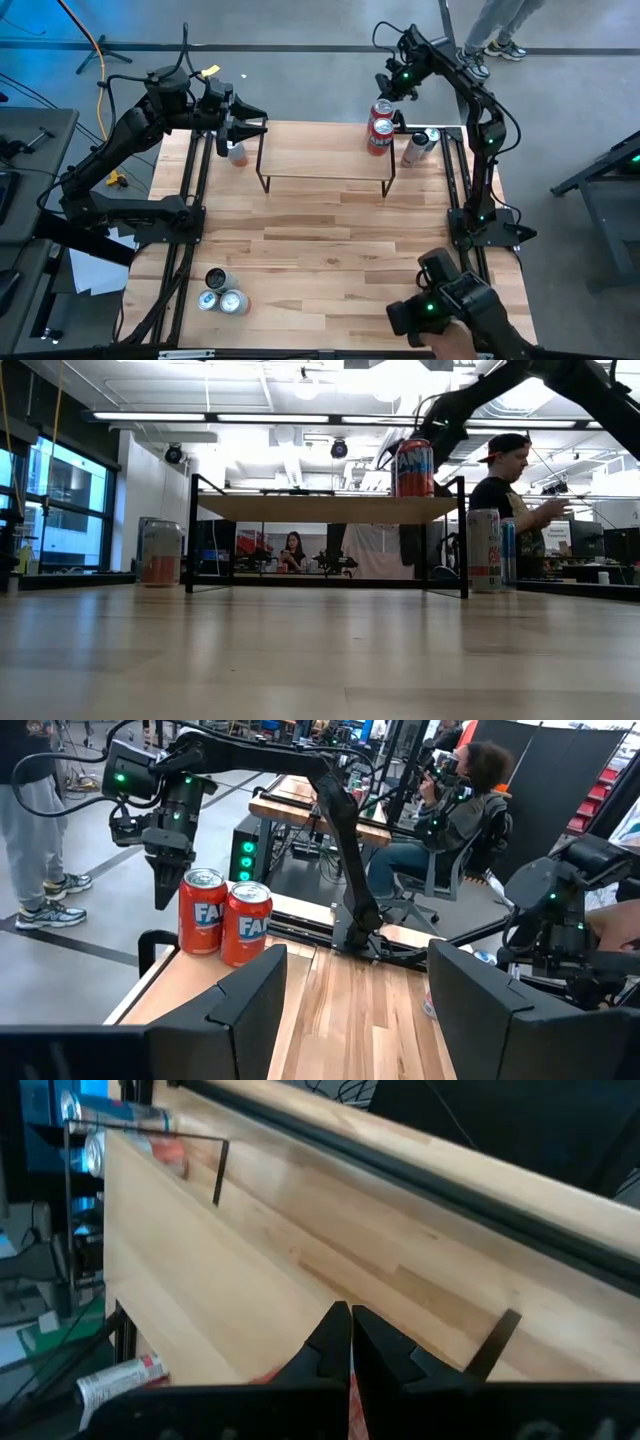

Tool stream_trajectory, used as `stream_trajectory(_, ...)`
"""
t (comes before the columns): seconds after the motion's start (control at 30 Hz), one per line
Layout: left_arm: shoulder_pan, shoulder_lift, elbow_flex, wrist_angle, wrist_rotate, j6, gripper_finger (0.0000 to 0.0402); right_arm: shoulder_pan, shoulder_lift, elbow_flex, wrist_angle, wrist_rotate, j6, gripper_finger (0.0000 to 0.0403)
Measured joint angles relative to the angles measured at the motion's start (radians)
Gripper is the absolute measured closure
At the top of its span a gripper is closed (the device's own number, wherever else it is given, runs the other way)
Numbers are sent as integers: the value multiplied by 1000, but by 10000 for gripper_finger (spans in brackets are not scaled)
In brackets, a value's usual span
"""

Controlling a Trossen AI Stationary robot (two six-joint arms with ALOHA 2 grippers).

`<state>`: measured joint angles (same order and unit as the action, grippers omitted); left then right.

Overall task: Place canned beverage on shelf
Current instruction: Adjust the red soda cans on the shelf, then put the bottom right white-pink soda can on the shelf

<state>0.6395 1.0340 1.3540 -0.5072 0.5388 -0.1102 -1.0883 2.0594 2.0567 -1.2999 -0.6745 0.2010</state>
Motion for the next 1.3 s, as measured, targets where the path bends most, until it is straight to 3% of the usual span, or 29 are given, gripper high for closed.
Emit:
stream_trajectory(0.97,0,0,0,-26,0,14,198,42,-7,-1,-122,-34,-105,403)
stream_trajectory(1.3,0,0,0,-20,0,10,198,1,-89,-1,191,-16,12,403)
